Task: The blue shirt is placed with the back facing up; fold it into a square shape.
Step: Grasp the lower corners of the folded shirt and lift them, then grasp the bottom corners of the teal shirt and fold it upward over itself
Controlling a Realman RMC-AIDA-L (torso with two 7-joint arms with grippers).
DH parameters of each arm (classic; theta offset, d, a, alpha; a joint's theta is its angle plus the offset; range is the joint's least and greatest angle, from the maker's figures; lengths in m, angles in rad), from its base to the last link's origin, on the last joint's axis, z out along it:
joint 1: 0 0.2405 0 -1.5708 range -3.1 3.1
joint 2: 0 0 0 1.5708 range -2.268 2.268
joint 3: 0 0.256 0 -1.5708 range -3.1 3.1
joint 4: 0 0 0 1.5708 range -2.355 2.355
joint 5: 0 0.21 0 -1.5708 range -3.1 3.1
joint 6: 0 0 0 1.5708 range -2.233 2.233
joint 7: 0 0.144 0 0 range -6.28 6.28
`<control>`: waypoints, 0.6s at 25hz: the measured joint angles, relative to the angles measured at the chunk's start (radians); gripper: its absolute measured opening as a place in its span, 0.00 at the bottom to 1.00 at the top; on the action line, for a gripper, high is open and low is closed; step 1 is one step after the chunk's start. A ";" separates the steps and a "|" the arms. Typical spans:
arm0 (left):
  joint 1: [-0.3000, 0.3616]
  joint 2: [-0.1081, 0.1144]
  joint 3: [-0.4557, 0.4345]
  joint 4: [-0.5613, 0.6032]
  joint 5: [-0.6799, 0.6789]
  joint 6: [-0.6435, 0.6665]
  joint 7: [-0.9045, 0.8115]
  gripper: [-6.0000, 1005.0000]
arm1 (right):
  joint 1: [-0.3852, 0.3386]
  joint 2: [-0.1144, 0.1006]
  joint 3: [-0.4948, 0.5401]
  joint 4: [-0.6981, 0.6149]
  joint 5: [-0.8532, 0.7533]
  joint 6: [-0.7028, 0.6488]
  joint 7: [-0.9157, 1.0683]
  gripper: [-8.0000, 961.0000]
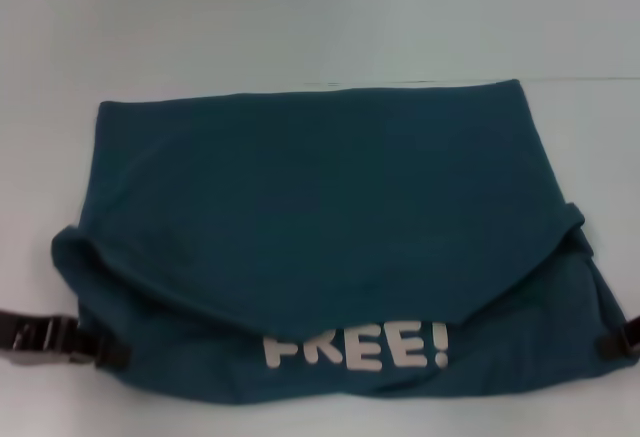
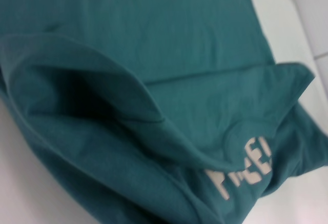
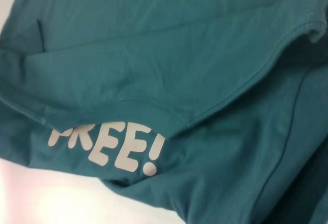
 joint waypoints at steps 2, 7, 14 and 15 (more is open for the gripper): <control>0.002 0.000 -0.001 0.005 0.036 0.019 0.000 0.00 | -0.007 0.000 0.018 0.005 0.000 -0.033 -0.019 0.05; 0.000 0.001 0.000 0.004 0.122 0.059 0.010 0.00 | -0.036 0.001 0.030 0.011 -0.003 -0.098 -0.047 0.05; -0.004 0.017 -0.080 0.001 0.196 0.056 0.027 0.00 | -0.078 -0.007 0.039 0.008 -0.030 -0.105 -0.062 0.05; -0.004 0.017 -0.085 0.000 0.208 0.052 0.027 0.00 | -0.080 -0.009 0.040 0.009 -0.034 -0.103 -0.063 0.05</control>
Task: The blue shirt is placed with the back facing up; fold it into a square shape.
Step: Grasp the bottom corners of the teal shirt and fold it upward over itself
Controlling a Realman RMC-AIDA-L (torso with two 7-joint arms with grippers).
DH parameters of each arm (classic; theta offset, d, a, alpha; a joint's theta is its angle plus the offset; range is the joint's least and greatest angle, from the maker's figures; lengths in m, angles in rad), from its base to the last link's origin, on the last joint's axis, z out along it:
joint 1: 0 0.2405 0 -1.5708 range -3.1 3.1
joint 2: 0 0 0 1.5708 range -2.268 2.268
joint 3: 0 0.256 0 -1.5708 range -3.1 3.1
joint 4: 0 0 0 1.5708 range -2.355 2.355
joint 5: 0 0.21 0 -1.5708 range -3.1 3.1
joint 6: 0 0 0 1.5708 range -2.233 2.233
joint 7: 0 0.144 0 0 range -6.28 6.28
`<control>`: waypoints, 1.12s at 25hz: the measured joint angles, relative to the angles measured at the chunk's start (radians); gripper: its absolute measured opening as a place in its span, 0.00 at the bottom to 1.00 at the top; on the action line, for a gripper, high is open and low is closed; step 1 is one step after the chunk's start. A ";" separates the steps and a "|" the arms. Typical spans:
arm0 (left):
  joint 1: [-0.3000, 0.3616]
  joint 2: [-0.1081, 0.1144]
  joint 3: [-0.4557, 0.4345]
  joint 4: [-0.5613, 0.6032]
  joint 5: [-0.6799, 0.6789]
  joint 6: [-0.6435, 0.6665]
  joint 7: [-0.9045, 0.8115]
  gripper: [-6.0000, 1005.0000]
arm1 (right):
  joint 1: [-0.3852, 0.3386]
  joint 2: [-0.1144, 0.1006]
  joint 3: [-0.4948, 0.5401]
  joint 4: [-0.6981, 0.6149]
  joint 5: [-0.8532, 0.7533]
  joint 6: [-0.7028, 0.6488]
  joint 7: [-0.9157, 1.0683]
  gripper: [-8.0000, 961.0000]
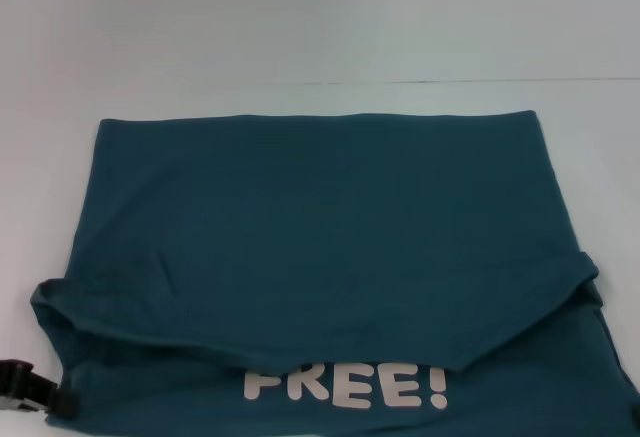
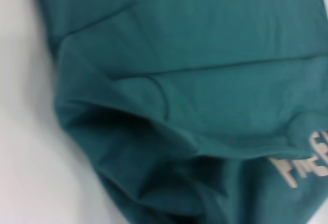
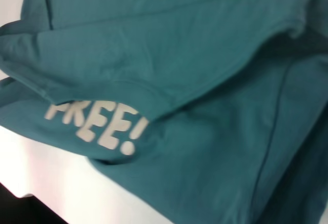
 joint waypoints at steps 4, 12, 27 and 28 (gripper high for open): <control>0.000 0.001 -0.007 0.000 0.034 -0.019 -0.006 0.00 | -0.004 -0.003 0.002 0.003 -0.027 0.015 -0.001 0.05; 0.002 -0.003 -0.008 -0.001 0.040 -0.020 0.007 0.00 | 0.000 0.006 0.008 0.003 -0.048 0.022 -0.011 0.05; -0.149 0.045 -0.111 -0.001 0.010 -0.059 -0.037 0.00 | 0.069 -0.032 0.251 0.003 0.145 0.086 -0.032 0.05; -0.166 0.047 -0.109 -0.001 0.010 -0.076 -0.054 0.00 | 0.074 -0.035 0.264 0.003 0.165 0.098 -0.026 0.05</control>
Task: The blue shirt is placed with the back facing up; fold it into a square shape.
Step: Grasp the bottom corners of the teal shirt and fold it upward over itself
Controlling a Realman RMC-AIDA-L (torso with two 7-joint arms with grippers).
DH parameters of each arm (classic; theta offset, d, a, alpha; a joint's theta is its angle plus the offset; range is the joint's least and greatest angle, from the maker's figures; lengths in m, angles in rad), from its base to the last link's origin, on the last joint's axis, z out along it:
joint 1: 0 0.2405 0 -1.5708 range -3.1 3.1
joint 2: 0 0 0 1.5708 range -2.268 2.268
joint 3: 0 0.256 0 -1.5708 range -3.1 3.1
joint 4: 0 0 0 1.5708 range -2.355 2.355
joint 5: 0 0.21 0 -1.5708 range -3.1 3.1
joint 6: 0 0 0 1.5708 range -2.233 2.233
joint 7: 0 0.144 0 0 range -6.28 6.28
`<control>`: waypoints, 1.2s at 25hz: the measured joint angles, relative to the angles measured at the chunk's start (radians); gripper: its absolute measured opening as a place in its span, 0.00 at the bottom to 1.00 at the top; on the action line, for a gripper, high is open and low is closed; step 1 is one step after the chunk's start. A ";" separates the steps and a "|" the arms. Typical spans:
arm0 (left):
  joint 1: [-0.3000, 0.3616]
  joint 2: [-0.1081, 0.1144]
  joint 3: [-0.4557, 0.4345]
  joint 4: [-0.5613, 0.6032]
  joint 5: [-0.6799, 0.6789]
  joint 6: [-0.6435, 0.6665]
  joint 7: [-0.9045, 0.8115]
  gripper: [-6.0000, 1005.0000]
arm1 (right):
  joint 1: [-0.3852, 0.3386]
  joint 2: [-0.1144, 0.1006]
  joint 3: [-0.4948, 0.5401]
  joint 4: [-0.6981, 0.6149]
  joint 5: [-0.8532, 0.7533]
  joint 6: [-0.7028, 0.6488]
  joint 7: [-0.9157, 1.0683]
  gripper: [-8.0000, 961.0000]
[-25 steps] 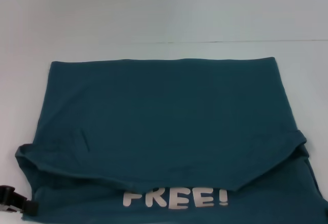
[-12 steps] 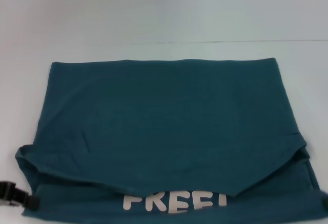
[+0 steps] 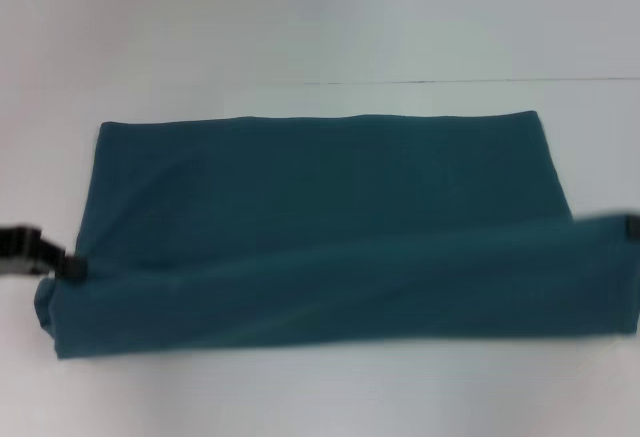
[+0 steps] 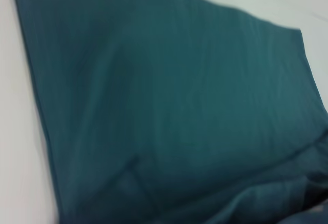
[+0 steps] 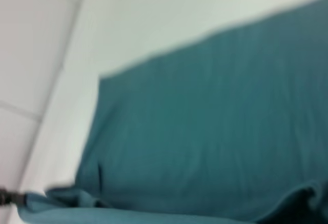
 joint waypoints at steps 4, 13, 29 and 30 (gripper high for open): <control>-0.059 0.008 0.018 -0.008 0.007 -0.085 -0.046 0.00 | 0.011 0.005 0.007 0.000 0.063 0.121 0.038 0.05; -0.132 -0.008 0.143 -0.091 0.007 -0.414 -0.163 0.00 | 0.071 0.078 -0.108 0.070 0.059 0.535 0.042 0.05; -0.189 -0.070 0.297 -0.211 0.010 -0.870 -0.236 0.00 | 0.223 0.121 -0.322 0.245 0.057 1.077 0.063 0.06; -0.190 -0.071 0.298 -0.217 0.011 -0.880 -0.236 0.00 | 0.228 0.123 -0.331 0.251 0.057 1.097 0.063 0.06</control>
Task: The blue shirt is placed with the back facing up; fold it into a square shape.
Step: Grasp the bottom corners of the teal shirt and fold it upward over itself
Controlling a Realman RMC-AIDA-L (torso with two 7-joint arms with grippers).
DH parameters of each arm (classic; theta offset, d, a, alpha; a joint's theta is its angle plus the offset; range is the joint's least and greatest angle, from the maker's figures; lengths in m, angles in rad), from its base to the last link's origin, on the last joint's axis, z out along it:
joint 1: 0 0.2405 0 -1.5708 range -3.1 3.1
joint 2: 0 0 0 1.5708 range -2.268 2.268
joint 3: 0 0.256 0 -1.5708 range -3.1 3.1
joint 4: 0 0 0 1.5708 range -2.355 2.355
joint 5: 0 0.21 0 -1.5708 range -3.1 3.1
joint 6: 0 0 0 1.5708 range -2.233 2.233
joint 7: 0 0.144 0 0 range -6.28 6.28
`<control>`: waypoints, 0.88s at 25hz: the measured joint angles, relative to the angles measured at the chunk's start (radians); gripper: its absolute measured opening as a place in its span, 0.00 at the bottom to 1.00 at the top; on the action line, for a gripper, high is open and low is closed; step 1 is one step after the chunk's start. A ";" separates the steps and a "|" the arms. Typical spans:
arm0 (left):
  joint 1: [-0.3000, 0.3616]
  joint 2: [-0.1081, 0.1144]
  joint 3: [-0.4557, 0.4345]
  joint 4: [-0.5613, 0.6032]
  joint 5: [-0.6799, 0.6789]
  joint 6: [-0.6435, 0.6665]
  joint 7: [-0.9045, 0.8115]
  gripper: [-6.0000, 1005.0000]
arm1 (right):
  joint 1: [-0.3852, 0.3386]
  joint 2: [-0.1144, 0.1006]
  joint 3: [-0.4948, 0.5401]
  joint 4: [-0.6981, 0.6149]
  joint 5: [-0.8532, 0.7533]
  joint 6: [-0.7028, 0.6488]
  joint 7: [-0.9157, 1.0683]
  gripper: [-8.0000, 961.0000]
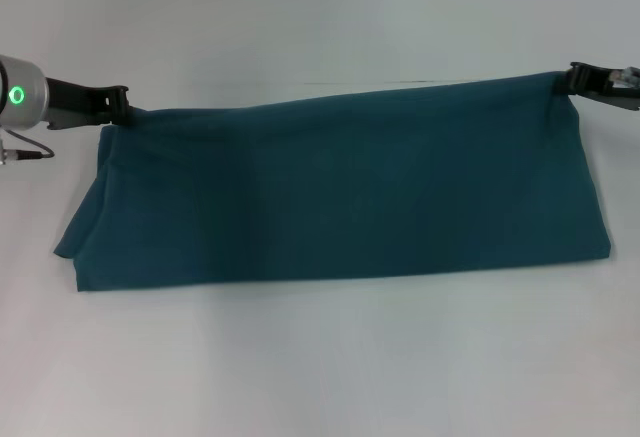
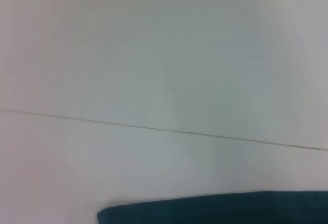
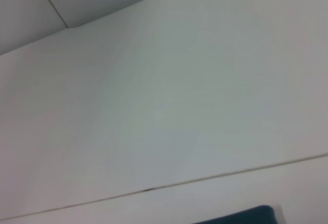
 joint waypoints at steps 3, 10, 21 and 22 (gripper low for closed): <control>-0.002 -0.001 0.000 -0.009 0.000 -0.028 0.000 0.00 | 0.011 0.007 -0.021 0.014 0.000 0.049 0.000 0.06; -0.021 -0.005 -0.001 -0.030 -0.002 -0.073 -0.001 0.00 | 0.021 0.010 -0.028 0.040 -0.004 0.107 0.000 0.06; -0.037 -0.005 0.000 -0.055 0.001 -0.104 -0.001 0.00 | 0.032 0.005 -0.048 0.053 -0.003 0.127 0.000 0.06; -0.037 -0.005 0.000 -0.055 0.001 -0.105 -0.003 0.00 | 0.034 0.004 -0.049 0.053 -0.003 0.127 0.000 0.06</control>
